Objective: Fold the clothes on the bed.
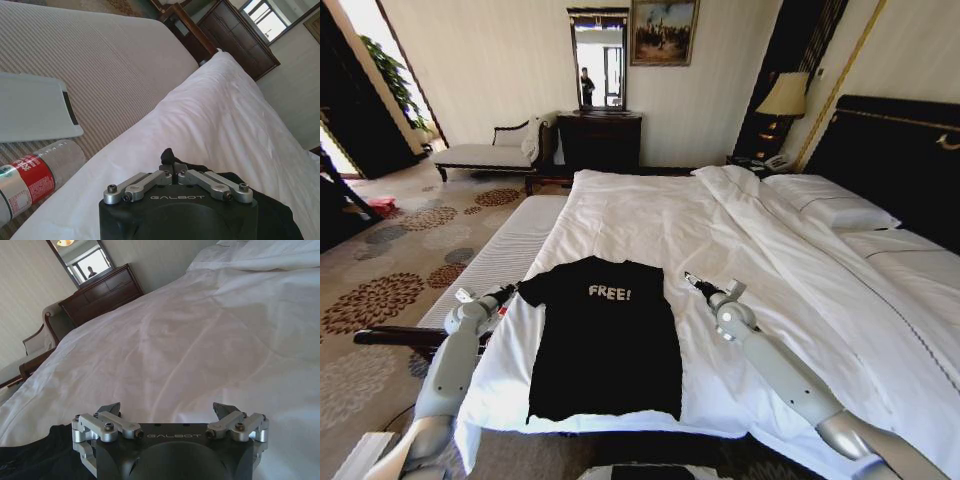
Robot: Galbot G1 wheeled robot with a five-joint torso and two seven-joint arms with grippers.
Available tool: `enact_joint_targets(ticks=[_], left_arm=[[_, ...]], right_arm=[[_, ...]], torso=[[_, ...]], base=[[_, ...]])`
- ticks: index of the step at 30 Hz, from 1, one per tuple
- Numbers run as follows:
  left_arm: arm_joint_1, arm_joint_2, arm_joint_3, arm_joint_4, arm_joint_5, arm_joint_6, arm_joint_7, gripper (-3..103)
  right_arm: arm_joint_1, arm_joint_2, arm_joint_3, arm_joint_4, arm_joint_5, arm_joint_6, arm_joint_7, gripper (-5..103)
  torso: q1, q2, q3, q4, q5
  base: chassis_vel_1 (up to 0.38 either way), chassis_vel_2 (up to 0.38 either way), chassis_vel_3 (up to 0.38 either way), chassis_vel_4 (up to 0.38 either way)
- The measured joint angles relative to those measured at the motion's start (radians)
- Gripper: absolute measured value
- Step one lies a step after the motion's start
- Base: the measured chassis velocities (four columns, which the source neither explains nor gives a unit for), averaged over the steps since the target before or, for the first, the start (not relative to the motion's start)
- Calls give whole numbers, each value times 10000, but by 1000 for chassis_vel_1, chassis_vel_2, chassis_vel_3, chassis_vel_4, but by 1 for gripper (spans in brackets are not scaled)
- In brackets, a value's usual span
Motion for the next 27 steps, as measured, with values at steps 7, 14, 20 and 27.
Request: enact_joint_targets(ticks=[7,14,20,27], left_arm=[[16,62,87,-747,-19,-94,-221,0],[-500,77,453,-1283,-182,-175,-517,0],[-599,259,471,-1164,-218,-191,-565,0],[-517,305,615,-1290,-157,-204,-574,0]], right_arm=[[-50,3,30,9,-21,-1,12,100],[-160,2,88,35,-41,-8,46,100],[-230,-45,176,52,-44,-17,51,100],[-213,-42,192,13,-48,-27,49,100]], torso=[[0,0,0,3,0],[0,0,0,-5,2],[1,0,0,3,0],[0,0,0,3,1]], base=[[0,0,0,0],[0,0,0,0],[0,0,0,0],[0,0,0,0]])
